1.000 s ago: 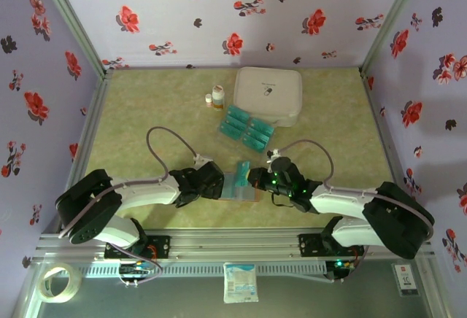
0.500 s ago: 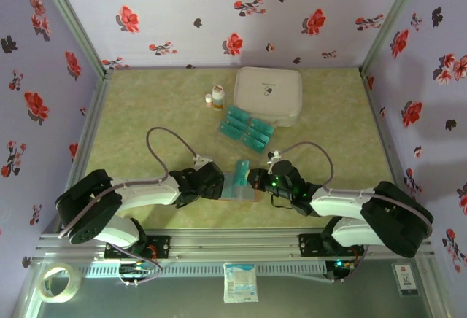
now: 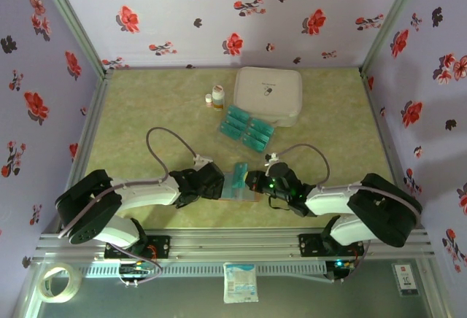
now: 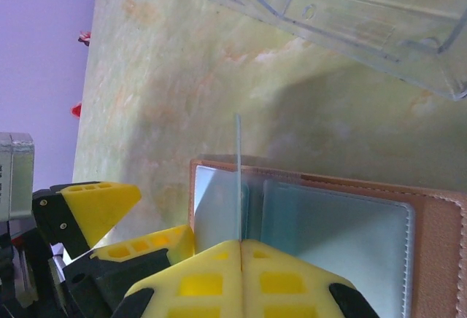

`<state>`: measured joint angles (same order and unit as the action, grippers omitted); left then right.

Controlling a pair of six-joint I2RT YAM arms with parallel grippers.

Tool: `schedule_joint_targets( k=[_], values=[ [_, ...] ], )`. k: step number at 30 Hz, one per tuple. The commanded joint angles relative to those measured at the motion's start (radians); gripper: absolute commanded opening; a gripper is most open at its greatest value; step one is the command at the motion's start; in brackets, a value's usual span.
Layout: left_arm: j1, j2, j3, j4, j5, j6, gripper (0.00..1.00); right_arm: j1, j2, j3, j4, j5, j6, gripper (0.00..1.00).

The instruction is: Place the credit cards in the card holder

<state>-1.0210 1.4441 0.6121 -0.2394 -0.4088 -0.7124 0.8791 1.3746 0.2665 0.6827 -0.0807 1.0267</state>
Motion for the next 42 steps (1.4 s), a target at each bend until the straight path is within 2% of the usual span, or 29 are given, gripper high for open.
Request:
schedule_joint_targets(
  k=[1, 42],
  values=[
    [-0.008, -0.006, -0.023, -0.050, -0.021, -0.012, 1.00, 0.011, 0.017, -0.015, 0.046, 0.024, 0.016, 0.00],
    [-0.010, -0.012, -0.031, -0.048, -0.022, -0.015, 1.00, 0.078, 0.030, -0.079, 0.044, 0.059, 0.054, 0.00]
  ],
)
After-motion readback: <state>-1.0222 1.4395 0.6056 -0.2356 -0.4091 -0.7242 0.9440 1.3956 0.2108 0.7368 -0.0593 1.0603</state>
